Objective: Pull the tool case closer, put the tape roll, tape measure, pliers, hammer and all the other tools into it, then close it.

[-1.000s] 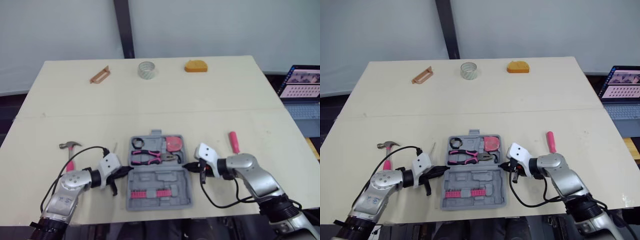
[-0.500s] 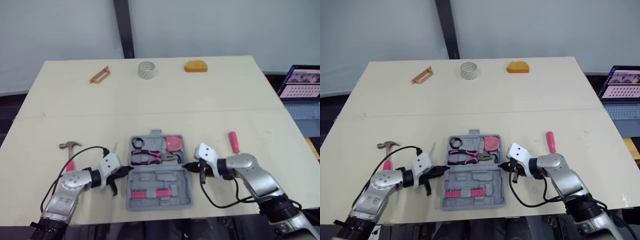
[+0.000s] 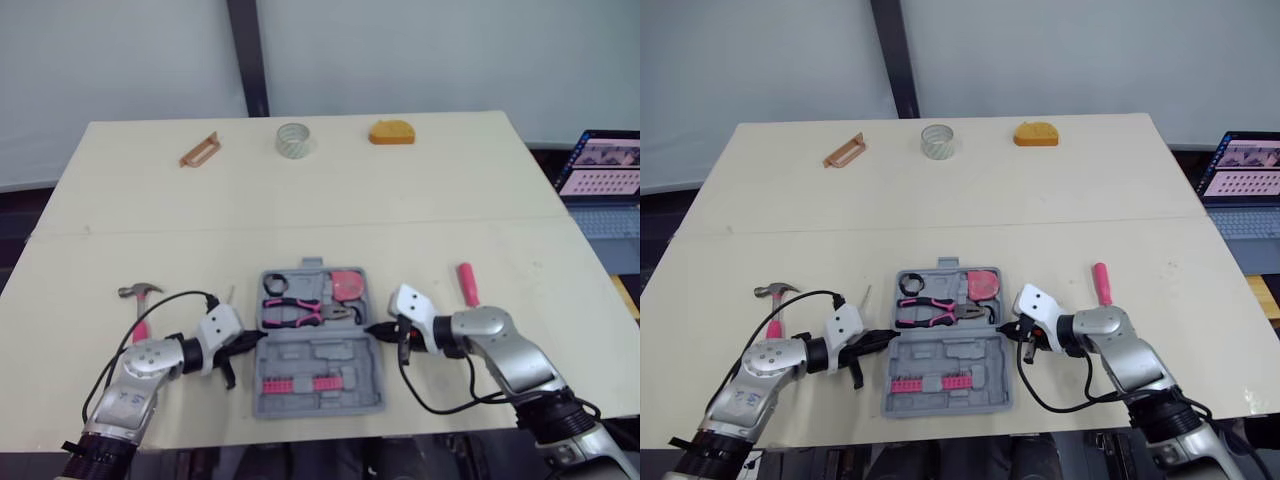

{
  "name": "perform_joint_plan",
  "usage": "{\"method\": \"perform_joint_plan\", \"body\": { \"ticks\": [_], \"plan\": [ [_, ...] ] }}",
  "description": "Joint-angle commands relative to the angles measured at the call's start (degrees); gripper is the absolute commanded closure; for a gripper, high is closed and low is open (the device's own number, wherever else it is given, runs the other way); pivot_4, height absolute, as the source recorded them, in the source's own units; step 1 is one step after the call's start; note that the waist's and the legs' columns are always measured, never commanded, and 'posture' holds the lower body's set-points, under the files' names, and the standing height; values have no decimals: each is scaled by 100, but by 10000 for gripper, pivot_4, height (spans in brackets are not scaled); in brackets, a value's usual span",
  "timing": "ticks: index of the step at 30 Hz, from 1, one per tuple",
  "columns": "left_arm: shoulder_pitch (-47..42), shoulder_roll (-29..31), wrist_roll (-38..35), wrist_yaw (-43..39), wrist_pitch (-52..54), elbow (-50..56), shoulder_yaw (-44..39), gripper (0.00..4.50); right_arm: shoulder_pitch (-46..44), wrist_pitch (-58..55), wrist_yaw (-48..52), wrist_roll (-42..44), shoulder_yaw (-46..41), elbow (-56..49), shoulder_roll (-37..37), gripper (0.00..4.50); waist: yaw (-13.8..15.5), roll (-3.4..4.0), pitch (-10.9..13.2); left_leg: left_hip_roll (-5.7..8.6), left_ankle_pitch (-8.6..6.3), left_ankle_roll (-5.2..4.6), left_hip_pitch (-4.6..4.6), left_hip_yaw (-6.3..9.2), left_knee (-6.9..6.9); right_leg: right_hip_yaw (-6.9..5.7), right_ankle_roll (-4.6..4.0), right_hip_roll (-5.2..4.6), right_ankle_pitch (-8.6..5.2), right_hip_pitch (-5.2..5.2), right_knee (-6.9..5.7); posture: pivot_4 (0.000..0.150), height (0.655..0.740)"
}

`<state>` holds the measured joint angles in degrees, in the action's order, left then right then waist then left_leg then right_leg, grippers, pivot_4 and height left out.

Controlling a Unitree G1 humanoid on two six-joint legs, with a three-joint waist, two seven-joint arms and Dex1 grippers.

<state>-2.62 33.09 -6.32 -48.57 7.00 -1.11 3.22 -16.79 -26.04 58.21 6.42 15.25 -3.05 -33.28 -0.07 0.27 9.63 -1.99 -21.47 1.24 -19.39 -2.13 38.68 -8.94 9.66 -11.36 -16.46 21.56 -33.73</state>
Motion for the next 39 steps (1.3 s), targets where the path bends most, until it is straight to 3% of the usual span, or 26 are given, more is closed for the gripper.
{"method": "perform_joint_plan", "body": {
  "ticks": [1, 39],
  "plan": [
    [-120, -104, -75, -53, -230, 194, 102, 44813, -47, 179, 32, 88, 73, -155, 113, 45000, 0, 0, 0, 0, 0, 0, 0, 0, 0, 0, 0, 0, 0, 0, 0, 1500, 7400],
    [-29, 235, -140, -75, -257, 14, -200, 44813, 63, 427, 63, 156, -238, 249, -266, 45000, -2, 0, 0, 0, 0, 0, 0, 0, 0, 0, 0, 0, 0, 0, 0, 1500, 7400]
  ]
}}
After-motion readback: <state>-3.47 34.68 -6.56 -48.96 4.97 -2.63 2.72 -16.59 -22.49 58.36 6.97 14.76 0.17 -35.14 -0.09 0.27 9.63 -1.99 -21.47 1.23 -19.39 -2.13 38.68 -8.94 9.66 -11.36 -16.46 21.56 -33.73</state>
